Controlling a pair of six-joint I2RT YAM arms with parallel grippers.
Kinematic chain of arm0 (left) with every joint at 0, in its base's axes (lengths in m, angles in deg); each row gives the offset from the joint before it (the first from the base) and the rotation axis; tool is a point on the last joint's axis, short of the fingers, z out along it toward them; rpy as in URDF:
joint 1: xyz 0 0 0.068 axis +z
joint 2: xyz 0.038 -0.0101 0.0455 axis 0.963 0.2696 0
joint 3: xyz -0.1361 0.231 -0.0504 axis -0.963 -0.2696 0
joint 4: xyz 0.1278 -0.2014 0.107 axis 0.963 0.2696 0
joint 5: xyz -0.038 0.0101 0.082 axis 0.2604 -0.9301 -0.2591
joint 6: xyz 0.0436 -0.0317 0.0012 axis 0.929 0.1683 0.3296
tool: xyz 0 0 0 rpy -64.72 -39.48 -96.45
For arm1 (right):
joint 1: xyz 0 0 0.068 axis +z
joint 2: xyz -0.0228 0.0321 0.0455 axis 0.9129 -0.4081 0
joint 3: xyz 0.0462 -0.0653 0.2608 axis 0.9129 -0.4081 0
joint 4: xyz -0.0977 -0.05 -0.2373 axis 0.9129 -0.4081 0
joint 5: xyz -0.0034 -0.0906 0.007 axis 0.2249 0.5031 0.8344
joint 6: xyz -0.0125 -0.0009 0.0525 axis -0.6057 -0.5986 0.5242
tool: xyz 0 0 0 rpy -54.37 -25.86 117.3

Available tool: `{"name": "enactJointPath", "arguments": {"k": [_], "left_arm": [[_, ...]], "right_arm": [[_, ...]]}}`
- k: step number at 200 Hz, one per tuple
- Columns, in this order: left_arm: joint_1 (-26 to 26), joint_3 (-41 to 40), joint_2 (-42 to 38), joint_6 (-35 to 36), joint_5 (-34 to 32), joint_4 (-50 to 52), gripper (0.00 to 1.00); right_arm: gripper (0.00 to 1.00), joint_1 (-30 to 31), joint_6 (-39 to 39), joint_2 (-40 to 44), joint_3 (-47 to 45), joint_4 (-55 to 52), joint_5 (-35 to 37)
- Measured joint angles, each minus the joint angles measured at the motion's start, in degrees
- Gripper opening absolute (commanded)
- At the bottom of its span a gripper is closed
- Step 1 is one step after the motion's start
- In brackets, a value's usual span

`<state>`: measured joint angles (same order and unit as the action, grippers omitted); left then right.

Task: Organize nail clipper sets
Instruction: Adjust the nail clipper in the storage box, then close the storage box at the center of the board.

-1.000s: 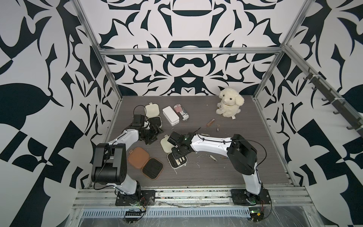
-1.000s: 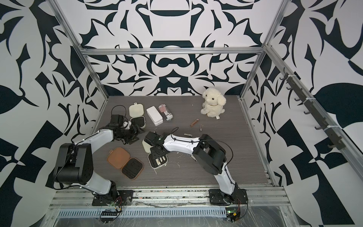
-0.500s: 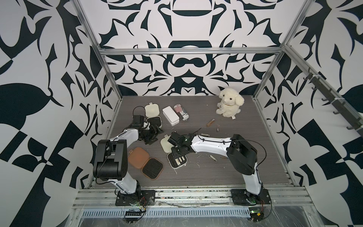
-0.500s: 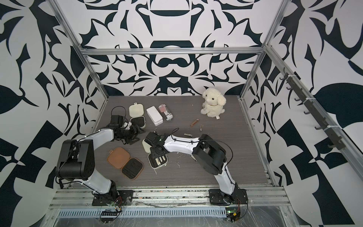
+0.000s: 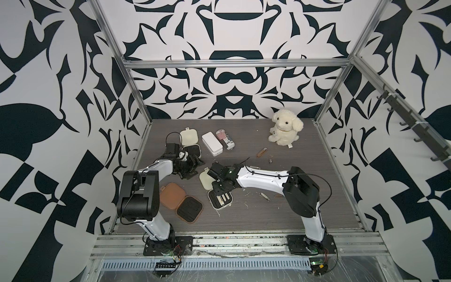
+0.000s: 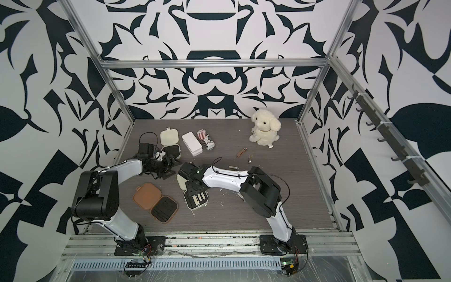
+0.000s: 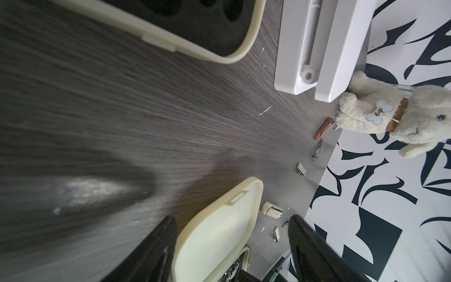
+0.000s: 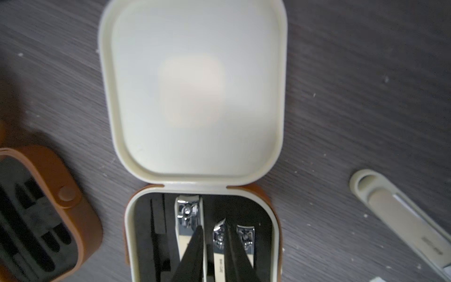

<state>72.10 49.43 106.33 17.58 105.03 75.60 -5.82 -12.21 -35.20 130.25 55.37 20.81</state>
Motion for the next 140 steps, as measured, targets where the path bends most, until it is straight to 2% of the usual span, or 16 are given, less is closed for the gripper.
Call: {"name": "enactJointPath", "arguments": {"k": [30,57,83,111,140], "left_arm": [[0.0,-0.7,1.18,-0.26,1.6,-1.44,0.76],[0.0,-1.18,1.84,-0.61,3.45,-2.82,0.76],[0.0,-1.77,1.84,-1.49,5.14,-4.92,0.76],[0.0,-2.73,1.84,-2.16,6.6,-7.17,0.76],[0.0,-4.22,1.84,-2.91,8.04,-8.74,0.76]], "right_arm": [[0.28,0.07,0.04,3.5,-1.11,-0.24,0.74],[0.29,1.53,1.6,12.24,-9.62,0.0,1.05],[0.29,6.45,4.81,18.21,-17.86,0.33,1.07],[0.29,10.51,8.68,18.99,-24.9,2.93,0.28],[0.28,10.03,11.89,17.0,-28.41,6.43,0.11]]}}
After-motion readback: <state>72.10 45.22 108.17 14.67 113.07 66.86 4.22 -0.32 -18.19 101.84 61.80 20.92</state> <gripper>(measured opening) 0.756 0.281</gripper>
